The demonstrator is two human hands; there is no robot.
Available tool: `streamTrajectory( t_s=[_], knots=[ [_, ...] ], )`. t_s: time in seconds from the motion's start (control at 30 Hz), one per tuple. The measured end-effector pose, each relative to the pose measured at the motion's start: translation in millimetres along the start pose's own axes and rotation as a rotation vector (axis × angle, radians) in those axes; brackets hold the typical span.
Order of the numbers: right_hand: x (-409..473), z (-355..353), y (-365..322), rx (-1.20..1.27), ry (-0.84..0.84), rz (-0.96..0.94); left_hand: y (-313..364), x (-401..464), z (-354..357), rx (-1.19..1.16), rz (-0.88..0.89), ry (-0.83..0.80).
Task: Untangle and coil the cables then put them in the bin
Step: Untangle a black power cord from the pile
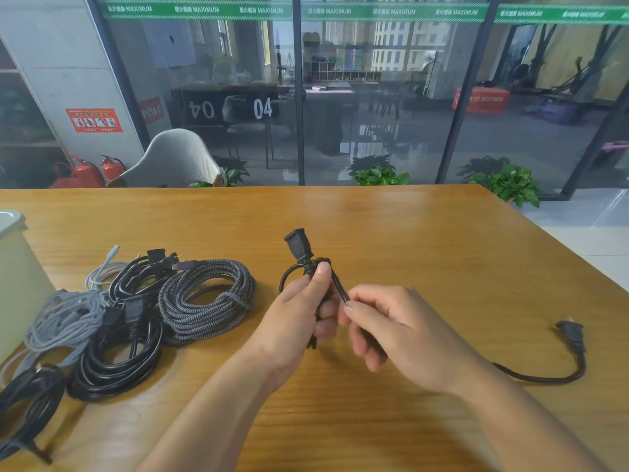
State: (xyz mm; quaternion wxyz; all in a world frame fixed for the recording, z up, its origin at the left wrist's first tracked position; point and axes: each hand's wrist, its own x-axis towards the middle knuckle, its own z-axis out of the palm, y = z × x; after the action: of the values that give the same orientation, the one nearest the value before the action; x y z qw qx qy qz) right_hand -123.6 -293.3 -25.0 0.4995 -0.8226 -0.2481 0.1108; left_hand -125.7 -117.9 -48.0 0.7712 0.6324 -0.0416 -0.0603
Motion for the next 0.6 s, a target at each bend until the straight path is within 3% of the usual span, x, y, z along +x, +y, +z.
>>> streamTrajectory(
  t_s=[0.13, 0.33, 0.43, 0.6],
  knots=[
    [0, 4, -2, 0.116, -0.164, 0.07, -4, 2, -2, 0.059, 0.009, 0.118],
    [-4, 17, -9, 0.031, -0.457, 0.142, 1, 10, -15, -0.119, 0.032, 0.229],
    [-6, 32, -11, -0.07, -0.535, 0.096, 6, 10, -22, -0.212, 0.034, 0.221],
    [-1, 39, -1, -0.232, -0.518, 0.067, 13, 5, -20, -0.327, 0.039, 0.084]
  ],
)
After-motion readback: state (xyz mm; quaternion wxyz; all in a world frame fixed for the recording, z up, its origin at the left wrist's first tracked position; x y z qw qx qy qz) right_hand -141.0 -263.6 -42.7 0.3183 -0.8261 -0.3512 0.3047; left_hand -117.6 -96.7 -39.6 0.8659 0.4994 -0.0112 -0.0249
